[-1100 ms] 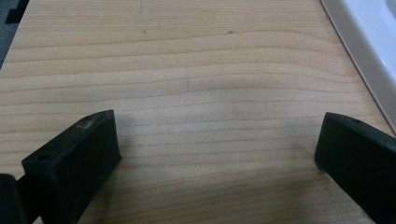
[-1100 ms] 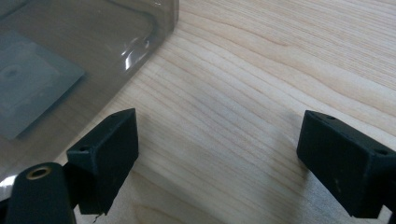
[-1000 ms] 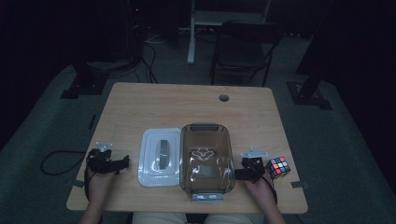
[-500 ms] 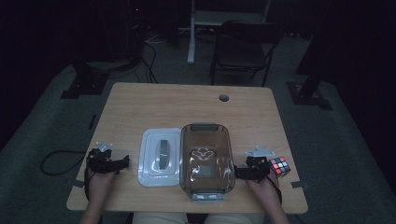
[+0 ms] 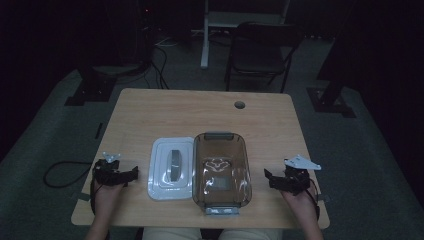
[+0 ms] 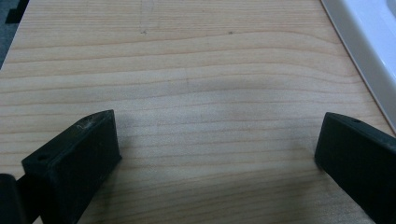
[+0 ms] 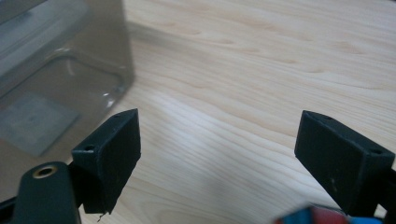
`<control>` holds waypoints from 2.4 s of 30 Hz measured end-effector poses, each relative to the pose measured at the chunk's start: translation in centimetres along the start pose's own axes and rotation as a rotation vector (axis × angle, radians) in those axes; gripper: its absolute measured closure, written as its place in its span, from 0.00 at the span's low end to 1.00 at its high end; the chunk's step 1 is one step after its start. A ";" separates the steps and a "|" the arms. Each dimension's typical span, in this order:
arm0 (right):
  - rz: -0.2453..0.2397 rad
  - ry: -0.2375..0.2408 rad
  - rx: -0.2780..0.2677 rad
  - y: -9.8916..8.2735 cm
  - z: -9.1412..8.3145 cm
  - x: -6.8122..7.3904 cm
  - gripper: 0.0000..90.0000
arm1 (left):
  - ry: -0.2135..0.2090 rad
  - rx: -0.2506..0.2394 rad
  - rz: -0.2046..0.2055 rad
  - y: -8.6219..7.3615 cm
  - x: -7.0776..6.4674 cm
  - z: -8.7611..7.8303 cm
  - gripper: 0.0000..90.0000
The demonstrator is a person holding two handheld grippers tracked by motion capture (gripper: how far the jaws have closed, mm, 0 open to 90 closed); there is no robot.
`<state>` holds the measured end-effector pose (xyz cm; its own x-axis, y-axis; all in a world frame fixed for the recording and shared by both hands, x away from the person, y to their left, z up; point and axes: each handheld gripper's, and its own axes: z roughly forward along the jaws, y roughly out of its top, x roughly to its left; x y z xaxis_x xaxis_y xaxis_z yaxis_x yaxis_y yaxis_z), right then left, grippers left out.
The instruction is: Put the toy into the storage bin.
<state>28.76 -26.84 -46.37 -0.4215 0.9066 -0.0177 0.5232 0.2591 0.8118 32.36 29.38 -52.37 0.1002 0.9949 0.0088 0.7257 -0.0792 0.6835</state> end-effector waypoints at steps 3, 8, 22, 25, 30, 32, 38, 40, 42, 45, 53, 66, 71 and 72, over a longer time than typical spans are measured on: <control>0.036 -0.046 -0.020 -0.3 -1.3 -1.6 0.15 | -0.002 0.001 0.002 0.0 0.0 0.0 0.01; 0.071 -0.090 -0.016 -1.1 -2.7 -3.6 0.14 | -0.002 0.001 0.002 0.0 0.0 0.0 0.01; 0.148 -0.116 0.028 -4.7 -3.0 -5.9 0.13 | -0.002 0.000 0.001 0.0 0.0 0.0 0.01; 0.155 -0.115 0.041 -5.4 -2.6 -5.8 0.13 | -0.002 0.000 0.002 0.0 0.0 0.0 0.01; 0.170 -0.096 0.073 -6.4 -2.0 -5.8 0.15 | -0.002 0.001 0.002 0.0 0.0 0.0 0.01; 0.178 -0.092 0.079 -6.8 -1.7 -5.9 0.15 | -0.002 0.001 0.002 0.0 0.0 0.0 0.01; 0.191 -0.075 0.097 -7.4 -1.2 -6.1 0.20 | -0.002 0.001 0.002 0.0 0.0 0.0 0.01; 0.184 -0.080 0.100 -7.5 -1.2 -6.0 0.20 | -0.002 0.000 0.002 0.0 0.0 0.0 0.01; 0.183 -0.075 0.105 -7.7 -1.1 -6.0 0.20 | -0.002 0.001 0.002 0.0 0.0 0.0 0.01; 0.186 -0.067 0.109 -7.8 -1.1 -6.0 0.24 | -0.002 0.000 0.002 0.0 0.0 0.0 0.01; 0.168 -0.073 0.124 -8.0 -1.1 -5.6 0.30 | -0.002 0.000 0.002 0.0 0.0 0.0 0.01; 0.162 -0.082 0.119 -8.0 -1.2 -5.6 0.38 | -0.003 0.001 0.002 0.0 0.0 0.0 0.01; 0.163 -0.082 0.123 -7.9 -1.3 -5.8 0.38 | -0.003 0.001 0.002 0.0 0.0 0.0 0.01; 0.161 -0.083 0.121 -7.8 -1.4 -5.8 0.38 | -0.003 0.001 0.002 0.0 0.0 0.0 0.01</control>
<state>26.10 -34.56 -51.79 -0.2660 0.9624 0.0543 0.6662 0.1428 0.7320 32.39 29.39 -52.37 0.1034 0.9946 0.0079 0.7260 -0.0809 0.6829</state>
